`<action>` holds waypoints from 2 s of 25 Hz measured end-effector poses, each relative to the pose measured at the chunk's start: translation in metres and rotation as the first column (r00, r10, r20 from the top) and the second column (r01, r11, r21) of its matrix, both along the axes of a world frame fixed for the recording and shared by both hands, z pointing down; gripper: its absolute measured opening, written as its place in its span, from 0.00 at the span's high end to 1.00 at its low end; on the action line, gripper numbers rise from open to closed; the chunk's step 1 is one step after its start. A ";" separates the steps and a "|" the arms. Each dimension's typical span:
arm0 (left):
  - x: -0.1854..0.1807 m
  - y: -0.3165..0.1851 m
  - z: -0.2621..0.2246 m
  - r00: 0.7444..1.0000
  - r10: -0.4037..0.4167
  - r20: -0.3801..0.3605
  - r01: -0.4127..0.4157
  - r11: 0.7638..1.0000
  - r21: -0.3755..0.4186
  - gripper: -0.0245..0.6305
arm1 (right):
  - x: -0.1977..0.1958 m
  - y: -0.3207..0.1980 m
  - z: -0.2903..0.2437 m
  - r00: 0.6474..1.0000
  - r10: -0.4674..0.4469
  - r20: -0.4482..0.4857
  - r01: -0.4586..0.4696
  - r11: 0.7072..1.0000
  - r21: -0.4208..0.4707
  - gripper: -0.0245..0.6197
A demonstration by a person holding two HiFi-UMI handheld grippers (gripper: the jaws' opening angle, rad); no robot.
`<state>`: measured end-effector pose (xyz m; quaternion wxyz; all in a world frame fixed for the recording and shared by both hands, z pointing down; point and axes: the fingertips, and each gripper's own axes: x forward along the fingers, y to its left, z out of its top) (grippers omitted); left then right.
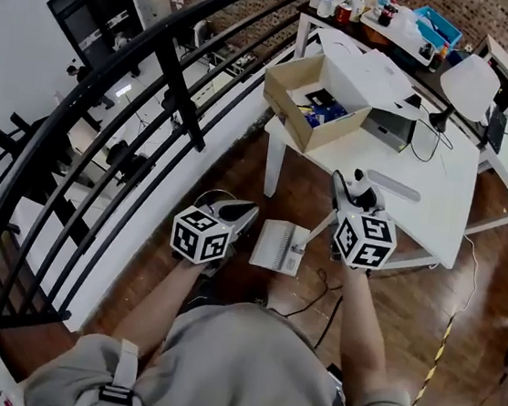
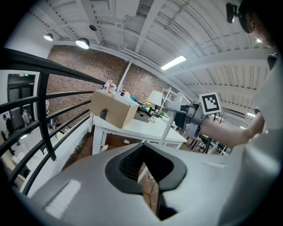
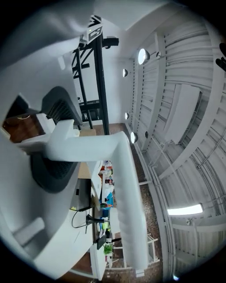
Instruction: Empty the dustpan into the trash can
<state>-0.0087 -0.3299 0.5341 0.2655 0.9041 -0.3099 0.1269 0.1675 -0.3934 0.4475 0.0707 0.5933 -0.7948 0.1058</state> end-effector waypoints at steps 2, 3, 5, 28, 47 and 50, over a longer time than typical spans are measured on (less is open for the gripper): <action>0.002 0.009 0.009 1.000 0.006 0.007 -0.006 1.000 -0.026 0.96 | 0.003 0.008 0.028 1.000 0.014 0.003 -0.014 0.999 -0.033 0.66; 0.003 0.014 0.012 1.000 0.010 0.010 -0.009 0.999 -0.037 0.96 | 0.004 0.012 0.041 1.000 0.021 0.004 -0.020 0.999 -0.050 0.66; 0.005 0.022 0.019 1.000 0.014 0.017 -0.013 0.998 -0.056 0.96 | 0.006 0.018 0.066 1.000 0.027 0.003 -0.027 0.996 -0.082 0.66; 0.000 0.072 0.061 0.993 0.075 0.095 -0.059 0.986 -0.157 0.96 | 0.002 0.029 0.213 0.997 0.080 -0.002 -0.078 0.971 -0.228 0.68; 0.059 0.112 0.063 0.992 0.109 0.057 -0.099 0.981 -0.166 0.96 | 0.038 0.086 0.238 0.994 0.105 0.010 -0.096 0.939 -0.331 0.58; 0.051 0.114 0.051 0.996 0.086 0.039 -0.080 0.988 -0.135 0.96 | 0.042 0.100 0.249 0.993 0.109 -0.041 -0.116 0.918 -0.378 0.49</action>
